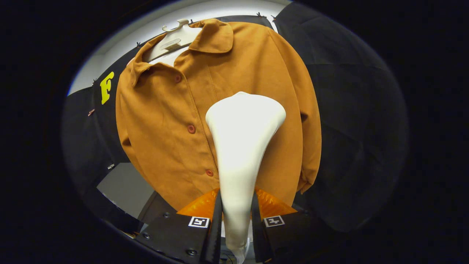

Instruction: Iron the clothes twice with a garment steamer, once on the left side and once on the right side.

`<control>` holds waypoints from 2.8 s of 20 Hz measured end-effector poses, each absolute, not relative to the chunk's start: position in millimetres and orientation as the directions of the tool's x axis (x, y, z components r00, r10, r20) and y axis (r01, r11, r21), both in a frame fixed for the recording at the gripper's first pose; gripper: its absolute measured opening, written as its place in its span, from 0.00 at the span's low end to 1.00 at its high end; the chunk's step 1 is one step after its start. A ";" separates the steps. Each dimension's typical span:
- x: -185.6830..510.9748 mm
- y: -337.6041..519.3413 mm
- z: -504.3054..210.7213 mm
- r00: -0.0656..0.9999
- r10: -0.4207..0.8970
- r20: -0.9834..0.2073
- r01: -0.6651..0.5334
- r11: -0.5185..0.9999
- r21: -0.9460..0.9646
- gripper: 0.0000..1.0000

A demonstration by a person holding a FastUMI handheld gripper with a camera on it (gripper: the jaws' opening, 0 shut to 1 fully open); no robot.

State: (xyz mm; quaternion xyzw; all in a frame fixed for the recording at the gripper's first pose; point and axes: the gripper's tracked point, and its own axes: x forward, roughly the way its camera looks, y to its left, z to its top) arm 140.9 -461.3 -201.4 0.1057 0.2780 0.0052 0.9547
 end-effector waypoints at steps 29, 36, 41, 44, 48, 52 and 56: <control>68.4 -448.5 -210.7 0.816 -0.115 -0.566 0.231 0.963 0.136 0.39; 59.4 -362.6 -139.8 0.881 -0.085 -0.465 0.150 0.983 0.106 0.39; 67.0 -276.6 -105.6 0.913 0.001 -0.409 0.055 0.991 0.126 0.39; 73.3 -225.7 -88.6 0.926 0.058 -0.373 -0.009 0.991 0.132 0.39; 77.7 -162.3 -68.8 0.936 0.118 -0.331 -0.075 0.987 0.139 0.39; 77.1 -115.1 -52.9 0.945 0.141 -0.297 -0.103 0.985 0.142 0.39; 71.7 -78.3 -39.3 0.956 0.143 -0.257 -0.111 0.984 0.136 0.39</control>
